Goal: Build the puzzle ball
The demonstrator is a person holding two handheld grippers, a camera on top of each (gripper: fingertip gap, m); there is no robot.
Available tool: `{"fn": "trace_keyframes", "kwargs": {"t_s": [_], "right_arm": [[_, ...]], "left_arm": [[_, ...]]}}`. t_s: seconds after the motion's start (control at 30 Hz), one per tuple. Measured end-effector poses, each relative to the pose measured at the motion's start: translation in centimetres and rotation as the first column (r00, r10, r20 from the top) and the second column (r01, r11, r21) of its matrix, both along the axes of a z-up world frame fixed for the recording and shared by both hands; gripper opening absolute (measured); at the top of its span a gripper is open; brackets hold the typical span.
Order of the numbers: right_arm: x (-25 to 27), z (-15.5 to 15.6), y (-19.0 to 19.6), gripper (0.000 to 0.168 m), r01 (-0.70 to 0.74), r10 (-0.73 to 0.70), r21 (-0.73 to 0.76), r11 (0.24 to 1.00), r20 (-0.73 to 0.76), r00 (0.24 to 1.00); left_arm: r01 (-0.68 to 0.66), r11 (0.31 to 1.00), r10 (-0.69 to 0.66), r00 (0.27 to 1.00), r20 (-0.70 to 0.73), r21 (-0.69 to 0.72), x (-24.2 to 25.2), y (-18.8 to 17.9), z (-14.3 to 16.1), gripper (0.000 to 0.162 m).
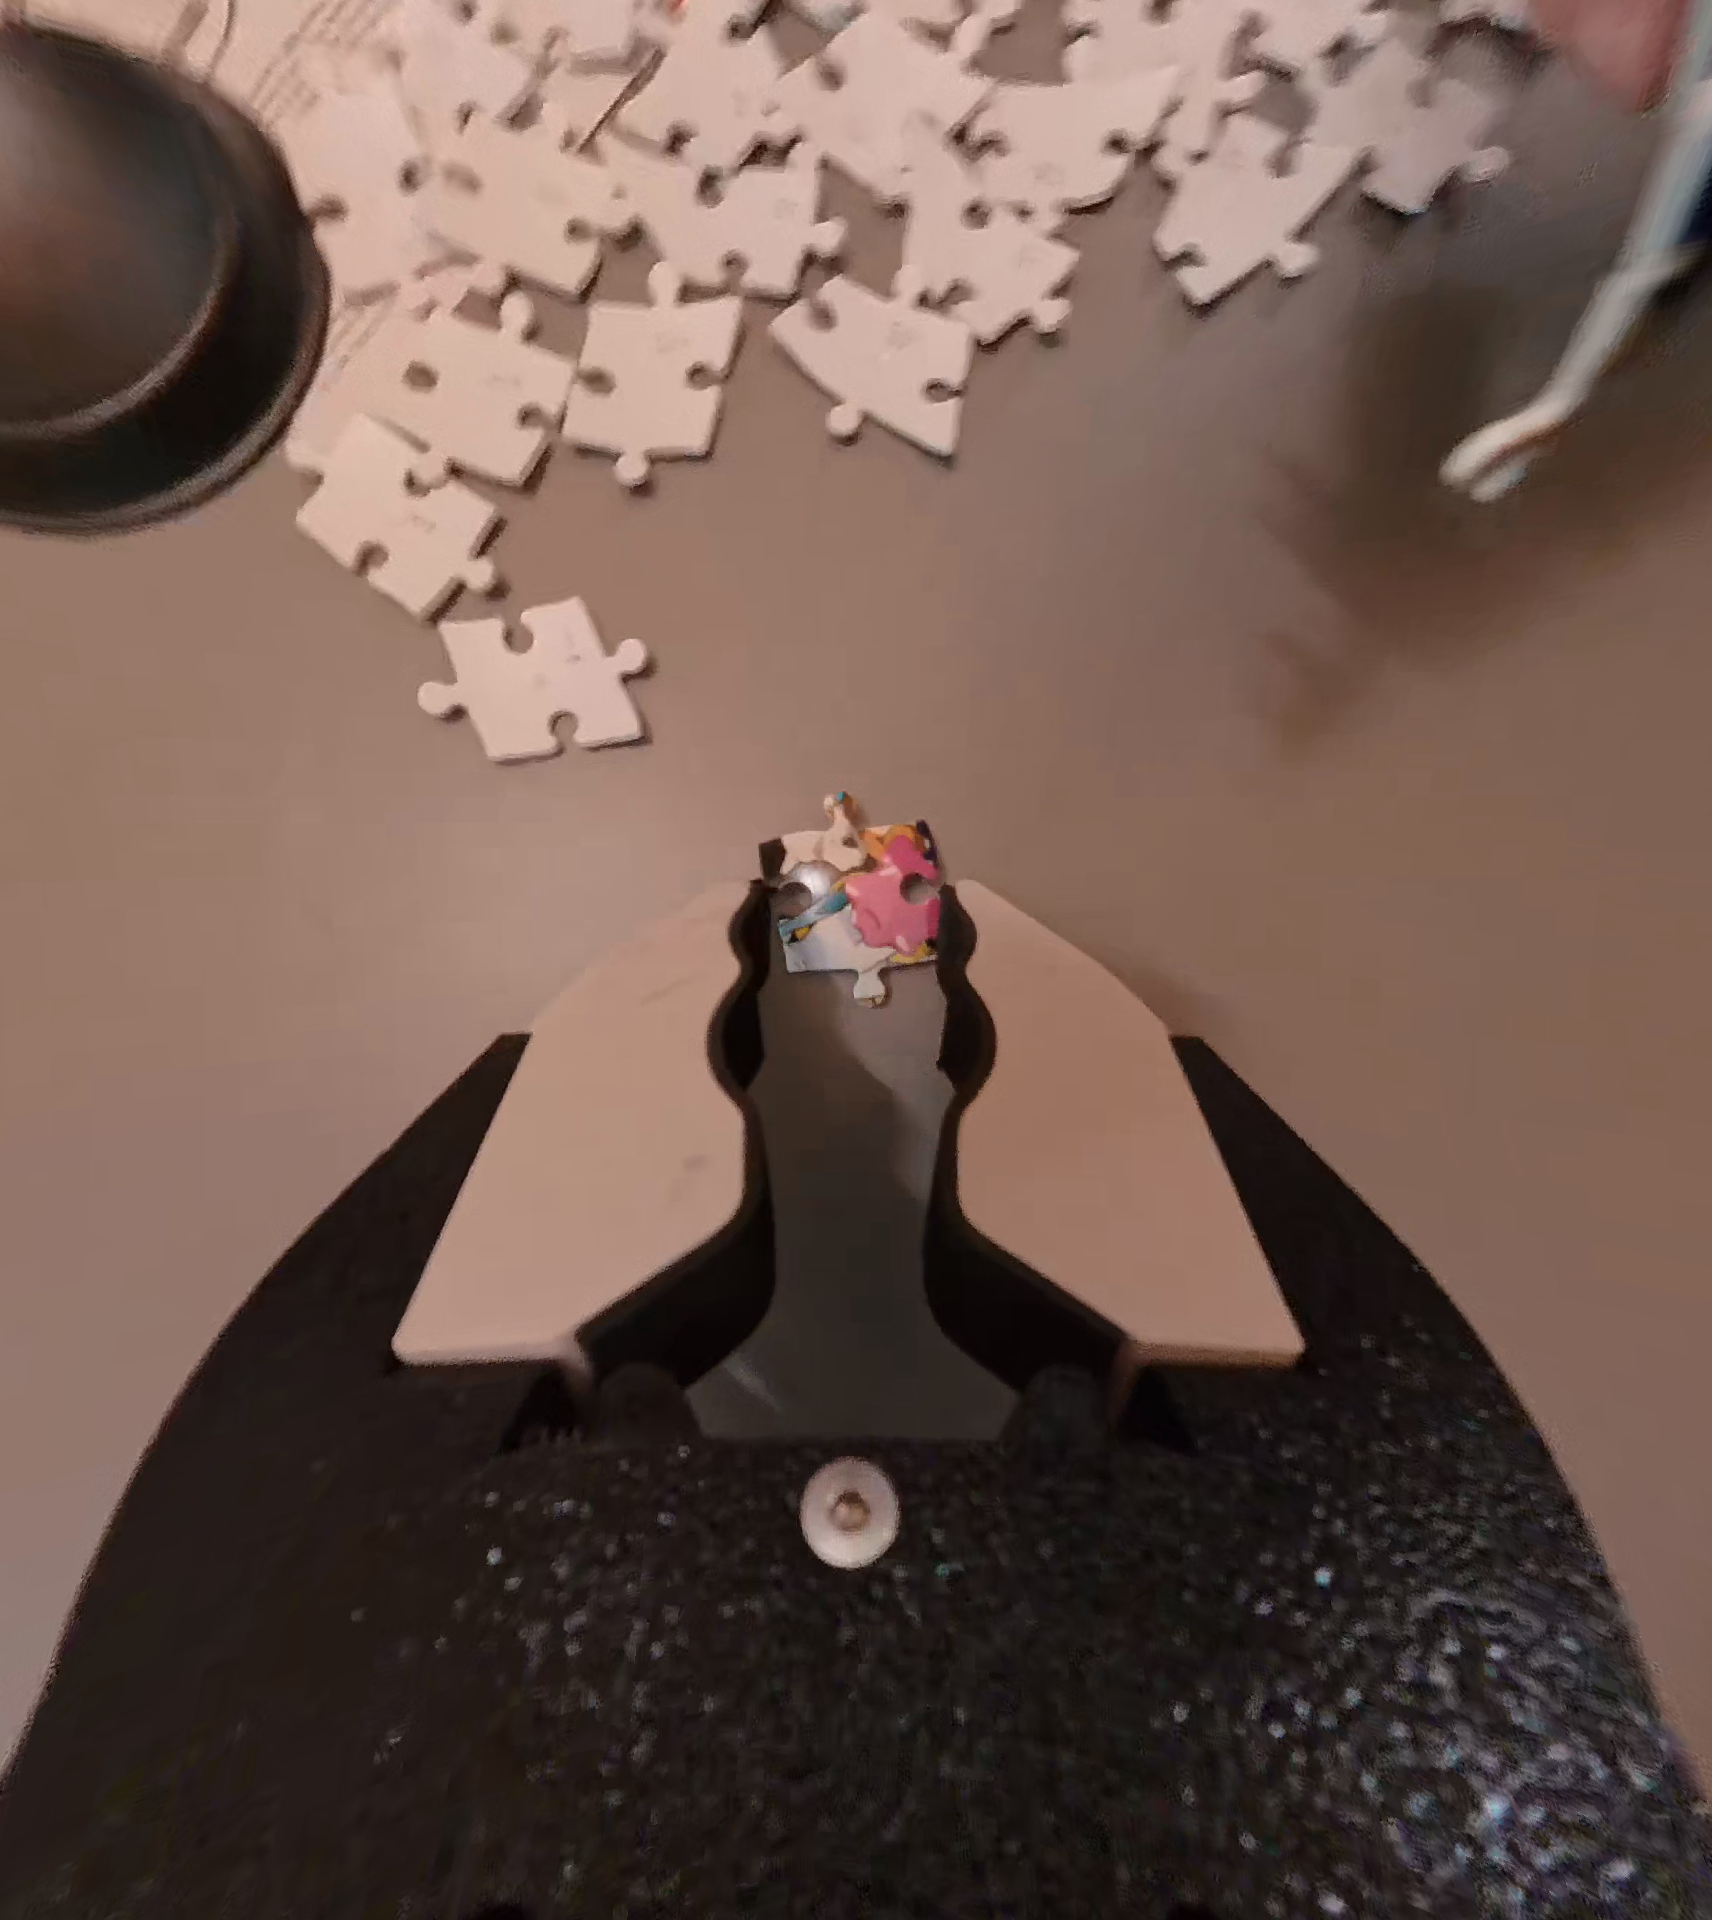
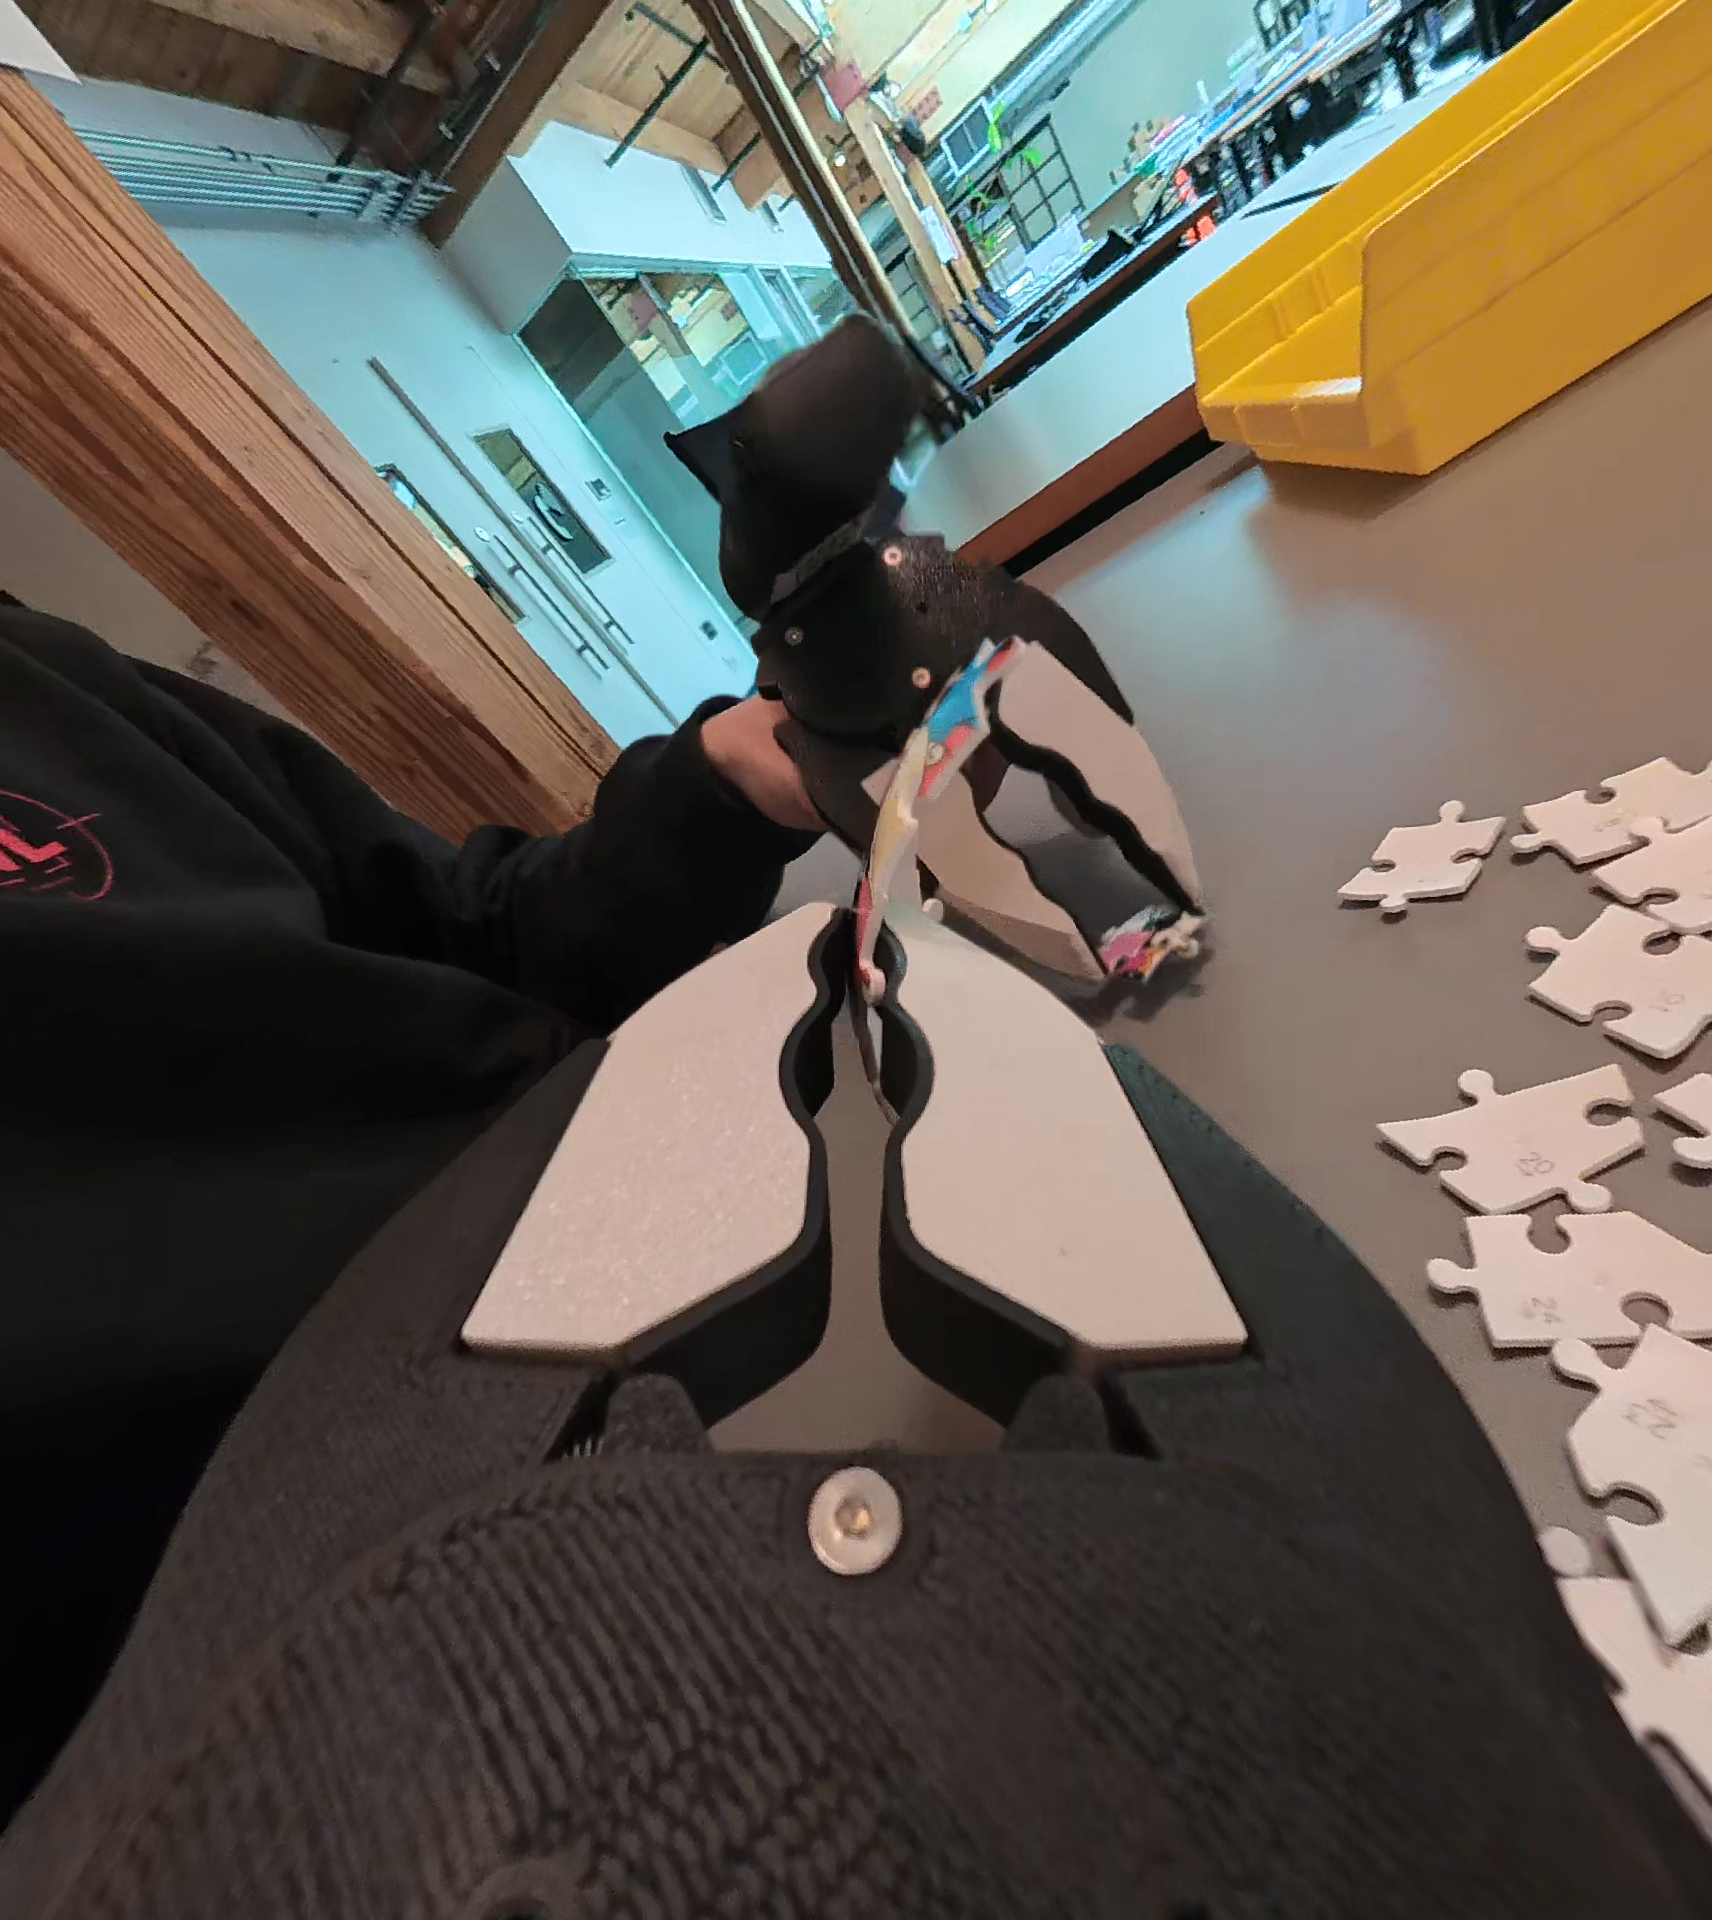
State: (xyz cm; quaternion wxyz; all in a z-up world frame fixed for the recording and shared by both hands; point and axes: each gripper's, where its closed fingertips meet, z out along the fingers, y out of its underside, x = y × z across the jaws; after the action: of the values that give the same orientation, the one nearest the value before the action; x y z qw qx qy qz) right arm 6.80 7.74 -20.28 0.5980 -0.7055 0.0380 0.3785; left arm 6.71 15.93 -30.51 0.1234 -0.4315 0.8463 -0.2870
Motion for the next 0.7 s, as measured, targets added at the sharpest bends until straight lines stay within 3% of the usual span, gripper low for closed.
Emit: {"fn": "trace_keyframes", "kwargs": {"t_s": [0.2,0.47,0.57,0.7], "right_arm": [[-1.7,-0.5,-0.3,0.003,-0.112,0.109,-0.038,0.993,-0.065,0.992],[-2.6,-0.9,-0.2,0.003,-0.154,0.149,-0.06,0.986,-0.08,0.986],[-2.3,-2.2,0.1,0.003,-0.134,0.118,-0.143,0.981,-0.111,0.987],[-2.4,-4.0,0.0,0.004,-0.132,0.101,-0.251,0.959,-0.135,0.986]], "left_arm": [[0.289,0.956,-0.29,0.927,0.238,0.042,-0.8,-1.3,5.3,0.03],[0.423,0.905,-0.415,0.848,0.329,0.052,-0.7,-3.0,10.4,0.03],[0.416,0.907,-0.418,0.866,0.274,0.069,-0.6,-2.9,9.5,0.03],[0.37,0.926,-0.375,0.925,0.067,0.076,-1.2,-1.2,4.3,0.029]]}}
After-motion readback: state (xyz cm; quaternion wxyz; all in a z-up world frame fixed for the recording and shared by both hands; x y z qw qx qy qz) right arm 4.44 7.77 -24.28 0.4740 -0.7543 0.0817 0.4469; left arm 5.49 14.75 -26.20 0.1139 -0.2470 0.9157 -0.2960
